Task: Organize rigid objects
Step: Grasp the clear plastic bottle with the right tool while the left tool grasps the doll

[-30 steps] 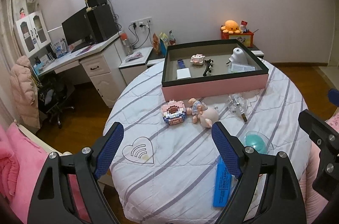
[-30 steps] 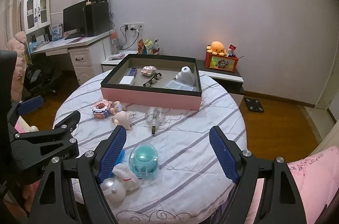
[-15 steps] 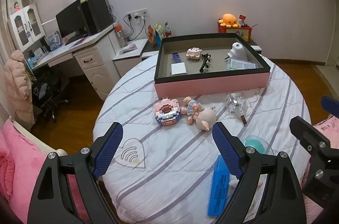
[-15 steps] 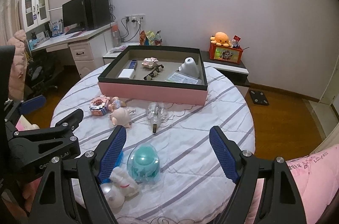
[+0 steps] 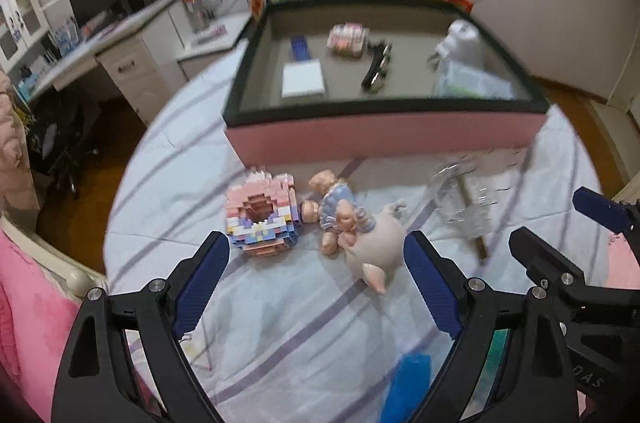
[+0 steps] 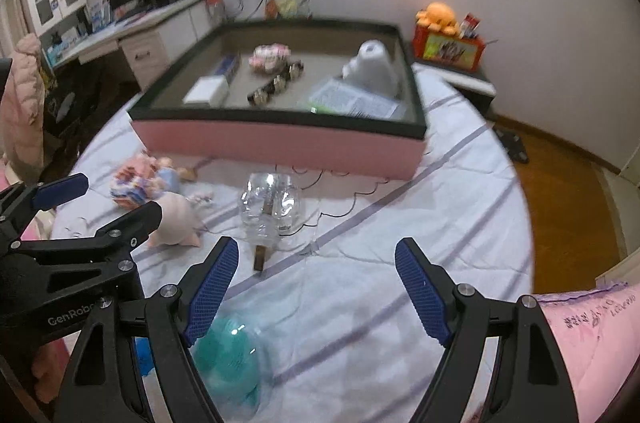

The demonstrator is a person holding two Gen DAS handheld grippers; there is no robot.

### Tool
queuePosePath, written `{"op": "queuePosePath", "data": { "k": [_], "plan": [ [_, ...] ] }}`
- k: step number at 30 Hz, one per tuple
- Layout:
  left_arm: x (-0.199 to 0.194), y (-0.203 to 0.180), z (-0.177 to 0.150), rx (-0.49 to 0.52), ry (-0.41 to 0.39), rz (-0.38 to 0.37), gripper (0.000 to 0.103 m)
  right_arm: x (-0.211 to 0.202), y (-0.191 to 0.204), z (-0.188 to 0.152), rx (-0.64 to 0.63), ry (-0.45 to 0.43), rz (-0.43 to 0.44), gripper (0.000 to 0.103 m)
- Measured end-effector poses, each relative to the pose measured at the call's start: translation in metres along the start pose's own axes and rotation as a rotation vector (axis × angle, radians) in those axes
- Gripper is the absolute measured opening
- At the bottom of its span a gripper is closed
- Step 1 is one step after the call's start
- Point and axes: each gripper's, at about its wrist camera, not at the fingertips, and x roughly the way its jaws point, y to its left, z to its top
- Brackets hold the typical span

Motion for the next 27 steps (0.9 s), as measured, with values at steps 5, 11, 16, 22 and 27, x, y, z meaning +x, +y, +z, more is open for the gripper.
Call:
{"op": "queuePosePath", "data": {
  "k": [5,11,16,22,27],
  "plan": [
    [0.02,0.013,0.01,-0.05,0.046,-0.091,0.094,0.031,-0.015,0.015,0.035,0.049,0.11,0.082],
    [0.028,0.019,0.015,-0.029,0.1,-0.156,0.097,0.046,-0.017,0.024,0.026,0.072,0.181,0.082],
    [0.028,0.026,0.013,-0.032,0.108,-0.187,0.099,0.057,-0.005,0.029,-0.012,0.081,0.207,0.082],
    [0.028,0.022,0.013,-0.001,0.125,-0.182,0.099,0.07,0.02,0.025,-0.143,0.101,0.11,0.08],
    [0.024,0.005,0.012,0.043,0.125,-0.205,0.098,0.061,-0.001,0.022,-0.05,0.086,0.096,0.044]
  ]
}}
